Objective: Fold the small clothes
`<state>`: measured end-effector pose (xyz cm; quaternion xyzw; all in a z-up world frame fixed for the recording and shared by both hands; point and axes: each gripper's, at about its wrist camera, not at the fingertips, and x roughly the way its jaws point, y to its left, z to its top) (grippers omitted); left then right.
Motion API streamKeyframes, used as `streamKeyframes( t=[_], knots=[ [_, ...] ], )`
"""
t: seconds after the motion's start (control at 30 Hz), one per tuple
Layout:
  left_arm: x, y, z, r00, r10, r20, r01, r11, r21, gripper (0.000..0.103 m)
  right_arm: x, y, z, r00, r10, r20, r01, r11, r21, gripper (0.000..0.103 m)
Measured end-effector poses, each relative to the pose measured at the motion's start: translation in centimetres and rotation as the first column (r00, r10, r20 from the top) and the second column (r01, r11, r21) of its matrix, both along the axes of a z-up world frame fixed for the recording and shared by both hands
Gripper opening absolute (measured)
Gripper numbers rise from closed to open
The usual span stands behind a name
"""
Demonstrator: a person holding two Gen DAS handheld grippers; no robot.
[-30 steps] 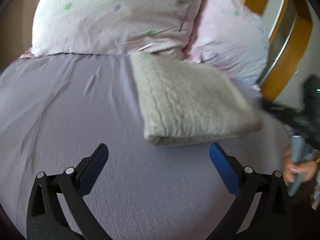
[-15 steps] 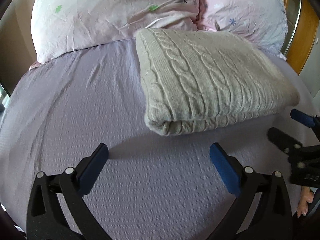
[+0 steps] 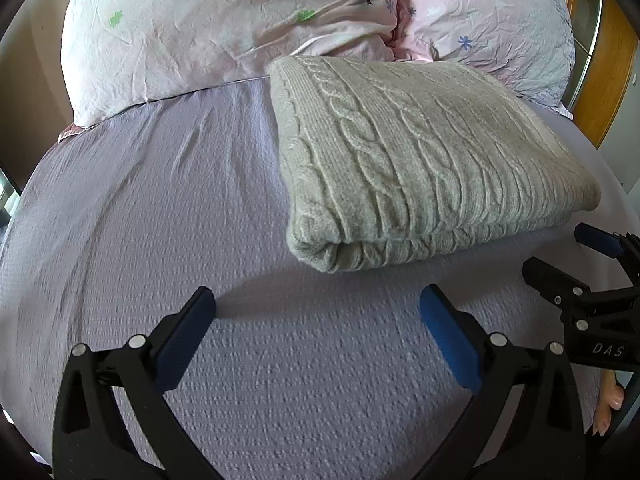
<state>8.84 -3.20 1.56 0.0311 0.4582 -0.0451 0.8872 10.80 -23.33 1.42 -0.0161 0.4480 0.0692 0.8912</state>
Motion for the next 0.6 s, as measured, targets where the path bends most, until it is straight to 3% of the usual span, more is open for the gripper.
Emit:
streamKeyframes(
  t=[0.6],
  knots=[
    [-0.01, -0.06, 0.00, 1.000, 0.000, 0.000, 0.000, 1.000, 0.000, 0.101, 0.11, 0.23, -0.05, 1.000, -0.003, 0.000, 0.003, 1.000, 0.000, 0.102]
  ],
)
